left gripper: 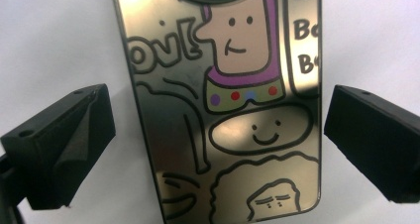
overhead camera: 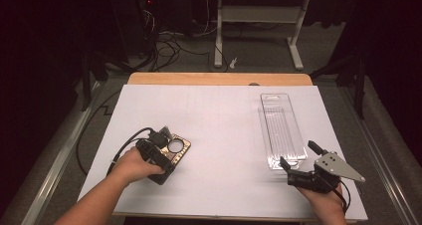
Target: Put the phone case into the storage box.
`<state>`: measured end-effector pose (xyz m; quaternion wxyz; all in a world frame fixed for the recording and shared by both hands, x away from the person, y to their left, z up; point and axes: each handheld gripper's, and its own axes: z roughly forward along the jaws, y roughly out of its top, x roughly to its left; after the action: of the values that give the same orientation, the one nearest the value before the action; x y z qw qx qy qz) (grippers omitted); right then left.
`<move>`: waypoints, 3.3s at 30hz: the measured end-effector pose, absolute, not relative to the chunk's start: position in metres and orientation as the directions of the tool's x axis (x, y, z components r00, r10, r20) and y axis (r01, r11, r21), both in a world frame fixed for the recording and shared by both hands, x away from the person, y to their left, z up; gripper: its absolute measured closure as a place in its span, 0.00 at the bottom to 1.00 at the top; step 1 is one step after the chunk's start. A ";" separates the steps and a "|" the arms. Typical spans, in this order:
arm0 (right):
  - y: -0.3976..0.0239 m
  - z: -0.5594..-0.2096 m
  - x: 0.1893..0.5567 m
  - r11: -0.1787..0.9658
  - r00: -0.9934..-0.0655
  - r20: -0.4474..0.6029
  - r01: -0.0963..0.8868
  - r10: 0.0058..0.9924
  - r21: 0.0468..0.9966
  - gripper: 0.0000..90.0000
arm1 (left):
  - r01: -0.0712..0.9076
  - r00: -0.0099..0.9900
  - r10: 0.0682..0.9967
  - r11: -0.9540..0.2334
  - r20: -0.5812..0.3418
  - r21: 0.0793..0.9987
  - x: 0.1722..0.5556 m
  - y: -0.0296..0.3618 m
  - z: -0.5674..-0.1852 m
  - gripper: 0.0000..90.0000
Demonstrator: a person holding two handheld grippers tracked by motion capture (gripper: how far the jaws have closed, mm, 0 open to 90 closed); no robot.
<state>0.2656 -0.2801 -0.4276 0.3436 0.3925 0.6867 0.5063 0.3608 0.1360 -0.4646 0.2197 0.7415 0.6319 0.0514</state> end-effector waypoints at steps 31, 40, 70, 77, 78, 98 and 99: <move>-0.277 -0.428 0.265 0.192 -0.464 -0.084 0.190 0.882 0.963 0.00 | 0.947 0.194 0.977 -0.161 -0.093 0.279 0.370 0.123 -0.474 0.07; -0.276 -0.428 0.265 0.192 -0.464 -0.084 0.190 0.882 0.963 0.00 | 0.939 0.194 0.975 -0.152 -0.110 0.310 0.368 0.124 -0.471 0.12; -0.278 -0.430 0.266 0.184 -0.455 -0.075 0.200 0.887 0.962 0.00 | 0.910 0.226 0.960 -0.148 -0.163 0.387 0.363 0.135 -0.457 0.13; -0.278 -0.430 0.266 0.185 -0.456 -0.076 0.200 0.887 0.962 0.00 | 0.905 0.228 0.959 -0.145 -0.168 0.400 0.362 0.138 -0.456 0.14; -0.278 -0.430 0.266 0.185 -0.456 -0.076 0.200 0.887 0.962 0.00 | 0.902 0.233 0.958 -0.150 -0.166 0.404 0.362 0.138 -0.455 0.14; -0.278 -0.430 0.266 0.183 -0.451 -0.077 0.198 0.889 0.963 0.00 | 0.859 0.290 0.915 -0.119 -0.281 0.499 0.350 0.142 -0.449 0.14; -0.278 -0.430 0.266 0.182 -0.451 -0.075 0.200 0.889 0.963 0.00 | 0.852 0.298 0.911 -0.121 -0.284 0.509 0.349 0.142 -0.449 0.14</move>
<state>0.2655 -0.2784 -0.4299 0.3433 0.3957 0.6880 0.5021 0.3488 0.1422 -0.4493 0.3021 0.7470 0.5902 0.0489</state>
